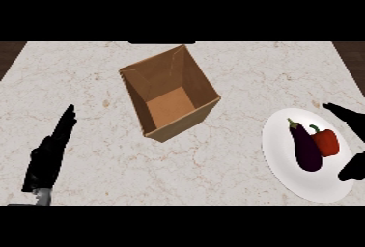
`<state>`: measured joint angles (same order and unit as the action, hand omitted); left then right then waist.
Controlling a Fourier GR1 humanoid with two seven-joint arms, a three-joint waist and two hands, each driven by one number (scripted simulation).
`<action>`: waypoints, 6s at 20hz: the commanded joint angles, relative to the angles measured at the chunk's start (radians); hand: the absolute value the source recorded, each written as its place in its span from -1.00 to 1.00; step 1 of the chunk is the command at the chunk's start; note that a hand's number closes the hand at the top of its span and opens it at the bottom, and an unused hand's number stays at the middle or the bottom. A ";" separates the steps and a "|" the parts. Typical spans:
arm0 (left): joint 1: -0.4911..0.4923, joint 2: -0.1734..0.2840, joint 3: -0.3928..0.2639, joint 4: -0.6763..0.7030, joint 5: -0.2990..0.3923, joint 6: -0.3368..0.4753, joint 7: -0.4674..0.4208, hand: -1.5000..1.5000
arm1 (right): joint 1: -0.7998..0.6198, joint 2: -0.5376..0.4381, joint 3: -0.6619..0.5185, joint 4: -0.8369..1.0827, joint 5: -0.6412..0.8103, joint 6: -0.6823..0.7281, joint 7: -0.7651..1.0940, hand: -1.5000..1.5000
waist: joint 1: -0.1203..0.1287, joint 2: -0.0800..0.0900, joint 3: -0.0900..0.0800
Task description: Pick the bell pepper from the plate and place it in the cardboard box
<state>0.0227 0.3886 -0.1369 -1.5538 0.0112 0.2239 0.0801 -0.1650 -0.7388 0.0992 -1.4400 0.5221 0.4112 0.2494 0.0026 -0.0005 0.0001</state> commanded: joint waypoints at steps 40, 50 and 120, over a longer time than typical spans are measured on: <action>-0.031 -0.192 0.147 0.031 -0.197 -0.138 0.002 0.00 | -0.014 0.228 -0.136 0.233 0.461 -0.227 -0.261 1.00 | -0.004 0.001 0.000; 0.005 -0.177 0.189 -0.039 -0.173 -0.184 0.028 0.00 | 0.024 0.300 -0.148 -0.013 0.482 -0.212 -0.129 1.00 | -0.009 -0.003 -0.001; -0.034 -0.231 0.175 -0.029 -0.232 -0.208 0.030 0.00 | -0.936 0.739 0.174 0.642 -0.207 -1.154 0.227 -1.00 | 0.030 0.005 0.000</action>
<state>-0.0182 0.1687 0.0496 -1.5778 -0.2092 0.0075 0.1080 -1.0882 -0.0001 0.3049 -0.7531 0.3816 -0.6481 0.4826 0.0422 0.0106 0.0005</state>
